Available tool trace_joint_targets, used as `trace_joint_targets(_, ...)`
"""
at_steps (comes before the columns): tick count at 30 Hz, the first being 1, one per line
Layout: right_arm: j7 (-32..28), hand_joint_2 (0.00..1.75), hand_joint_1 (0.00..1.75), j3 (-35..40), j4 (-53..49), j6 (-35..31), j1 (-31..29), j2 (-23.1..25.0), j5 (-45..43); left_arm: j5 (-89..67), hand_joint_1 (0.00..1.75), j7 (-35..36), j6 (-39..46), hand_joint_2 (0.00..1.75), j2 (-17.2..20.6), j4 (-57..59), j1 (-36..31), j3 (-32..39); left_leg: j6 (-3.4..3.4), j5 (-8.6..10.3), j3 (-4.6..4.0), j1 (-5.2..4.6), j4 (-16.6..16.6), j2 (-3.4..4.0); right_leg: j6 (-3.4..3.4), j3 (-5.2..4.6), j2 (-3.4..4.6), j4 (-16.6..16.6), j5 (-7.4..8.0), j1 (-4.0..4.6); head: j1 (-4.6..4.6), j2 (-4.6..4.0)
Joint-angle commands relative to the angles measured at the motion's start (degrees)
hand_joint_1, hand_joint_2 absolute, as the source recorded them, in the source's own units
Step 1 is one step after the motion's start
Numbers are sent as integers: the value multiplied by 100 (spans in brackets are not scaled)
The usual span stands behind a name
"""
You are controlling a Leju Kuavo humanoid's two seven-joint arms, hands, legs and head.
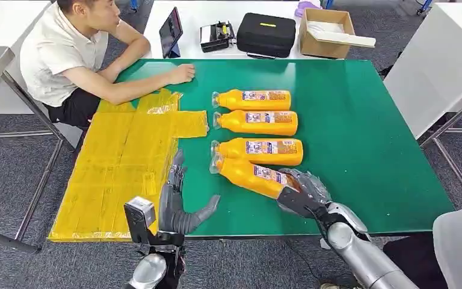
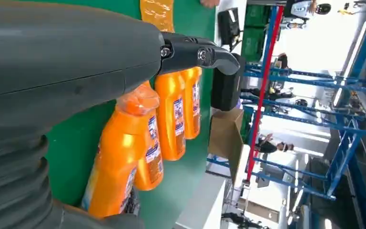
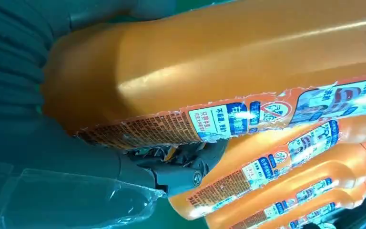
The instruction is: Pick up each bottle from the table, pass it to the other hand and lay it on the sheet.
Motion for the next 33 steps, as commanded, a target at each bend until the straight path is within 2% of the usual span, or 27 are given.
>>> trace_joint_targets(1, -195, 175, 175, -552, -207, -260, 404, 351, 66, 20, 0, 23, -128, 175, 365, -586, 421, -243, -6, -27, 45, 9, -1, 24, -41, 44, 8, -7, -21, 17, 2, 0)
trace_joint_targets(2, -281, 175, 175, -616, -303, -319, 460, 416, 76, 391, 0, 251, -376, 175, 379, -632, 513, -142, -5, -14, 26, 5, -5, 18, -23, 23, 10, -6, -9, 9, 0, 0)
trace_joint_targets(8, -389, 175, 175, -713, -491, -445, 446, 685, 66, 1435, 0, 701, -790, 175, 355, -201, 682, 333, -5, -12, 7, 4, -6, 34, -22, 0, 26, -5, -3, 8, 0, 0)
trace_joint_targets(9, -409, 175, 175, -695, -488, -437, 418, 703, 48, 1888, 0, 946, -838, 175, 337, 89, 692, 486, -6, -19, 18, 5, -5, 41, -28, 8, 30, -5, -7, 10, -2, 0)
trace_joint_targets(10, -514, 175, 175, -662, -478, -452, 391, 709, 13, 2400, 0, 1381, -459, 175, 252, 457, 678, 695, -4, -11, 9, 3, -9, 30, -20, 1, 22, -7, -3, 6, 0, 0)
trace_joint_targets(12, -568, 175, 175, -631, -455, -484, 363, 737, -28, 2631, 0, 1164, -469, 175, 290, 1024, 474, 638, -6, -18, 34, 6, -14, 39, -32, 24, 26, -16, -7, 11, 0, 0)
trace_joint_targets(15, -627, 175, 175, -592, -403, -478, 237, 759, -102, 2826, 0, 1129, -579, 175, 193, 1458, 276, 663, -6, -17, 33, 7, -12, 32, -34, 28, 18, -15, -9, 13, -2, 0)
trace_joint_targets(16, -720, 175, 175, -582, -390, -501, 160, 793, -189, 2887, 0, 1042, -662, 175, 159, 1562, 195, 649, -4, -9, 9, 4, -8, 22, -23, 3, 13, -7, -4, 7, 0, 0)
trace_joint_targets(20, -808, 175, 175, -550, -635, -374, 168, 804, -400, 2710, 0, 839, -796, 175, 186, 1284, 136, 481, -5, -30, 34, 12, 7, 43, -50, 28, 23, 0, -19, 21, -2, 0)
trace_joint_targets(21, -808, 175, 175, -540, -653, -377, 173, 810, -397, 2708, 0, 839, -798, 175, 179, 1272, 130, 480, -3, -12, -3, 5, 2, 26, -24, -8, 15, 2, -6, 9, 2, 0)
trace_joint_targets(27, -811, 175, 175, -527, -664, -384, 200, 805, -390, 2705, 0, 839, -799, 175, 177, 1274, 138, 474, -2, -6, -6, 1, -4, 13, -17, -10, 6, -2, -5, 4, 0, 0)
trace_joint_targets(30, -994, 175, 175, -382, -485, 197, 64, 973, -827, 2377, 0, 699, -980, 175, 192, 1418, -97, 259, -4, -13, 6, 4, -1, 20, -27, 2, 9, -1, -10, 9, 0, 0)
trace_joint_targets(33, -1042, 175, 175, 8, -137, 275, -170, 1183, -714, 1972, 0, 543, -1068, 175, 109, 1514, -341, 48, -3, -8, -2, 5, -1, 20, -23, -7, 11, -1, -4, 8, 0, 0)
